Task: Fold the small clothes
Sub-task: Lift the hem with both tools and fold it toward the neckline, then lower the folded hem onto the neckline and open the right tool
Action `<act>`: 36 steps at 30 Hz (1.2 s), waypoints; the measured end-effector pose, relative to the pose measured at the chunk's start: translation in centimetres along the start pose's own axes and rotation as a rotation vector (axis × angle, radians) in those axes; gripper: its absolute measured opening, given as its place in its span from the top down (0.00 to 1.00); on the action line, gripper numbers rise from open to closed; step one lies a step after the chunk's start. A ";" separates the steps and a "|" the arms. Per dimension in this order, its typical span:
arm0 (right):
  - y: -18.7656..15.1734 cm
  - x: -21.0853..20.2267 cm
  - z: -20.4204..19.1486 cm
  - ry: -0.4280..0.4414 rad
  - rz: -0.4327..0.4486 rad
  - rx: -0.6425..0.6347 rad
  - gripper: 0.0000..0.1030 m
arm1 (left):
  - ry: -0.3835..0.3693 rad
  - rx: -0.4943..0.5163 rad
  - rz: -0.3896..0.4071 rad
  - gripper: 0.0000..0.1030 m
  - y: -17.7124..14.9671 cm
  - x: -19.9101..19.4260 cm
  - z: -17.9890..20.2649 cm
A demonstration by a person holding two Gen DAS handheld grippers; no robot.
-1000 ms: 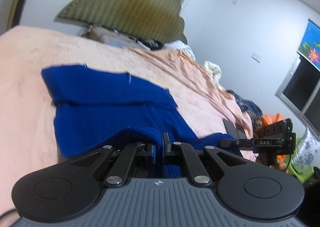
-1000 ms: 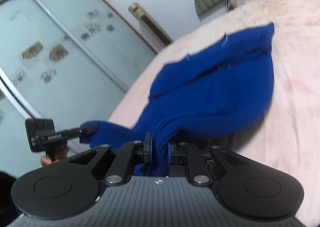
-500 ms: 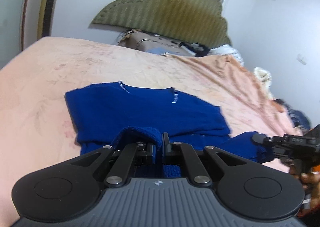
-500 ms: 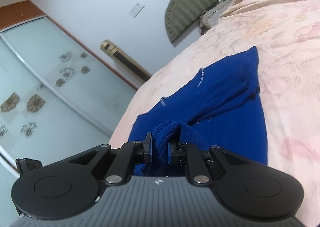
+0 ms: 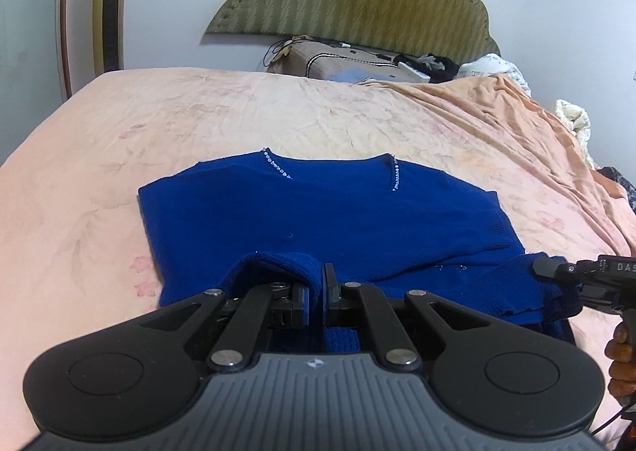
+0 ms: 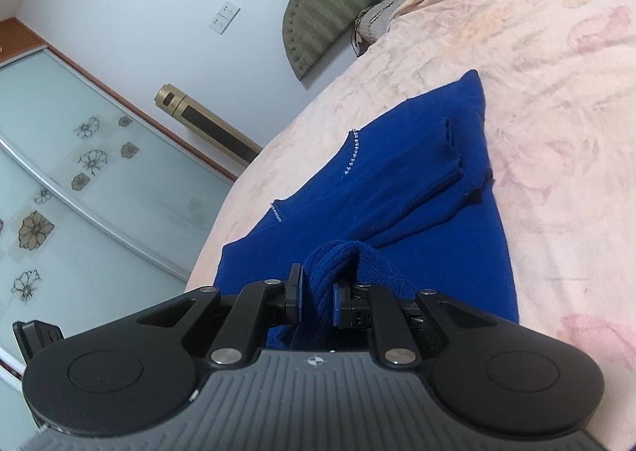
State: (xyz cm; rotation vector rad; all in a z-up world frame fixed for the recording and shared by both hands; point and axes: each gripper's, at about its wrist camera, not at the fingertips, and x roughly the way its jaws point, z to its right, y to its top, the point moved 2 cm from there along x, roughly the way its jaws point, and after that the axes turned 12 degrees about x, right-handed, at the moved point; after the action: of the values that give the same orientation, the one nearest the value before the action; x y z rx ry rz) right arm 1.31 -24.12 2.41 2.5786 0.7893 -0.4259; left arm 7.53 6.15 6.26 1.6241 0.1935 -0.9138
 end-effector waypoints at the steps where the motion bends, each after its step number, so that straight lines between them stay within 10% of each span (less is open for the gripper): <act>1: 0.1 0.0 -0.2 0.000 -0.001 -0.010 0.83 | 0.000 -0.005 0.000 0.95 0.1 0.0 0.0; 36: 9.6 12.7 1.1 -0.017 -0.027 0.234 0.79 | 0.208 0.014 0.059 0.95 7.6 10.2 -4.2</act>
State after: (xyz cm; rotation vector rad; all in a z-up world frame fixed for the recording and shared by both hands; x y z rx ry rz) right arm 16.84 -26.06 -0.78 2.7768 0.8119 -0.5792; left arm 20.76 4.15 5.36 1.7283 0.2818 -0.7017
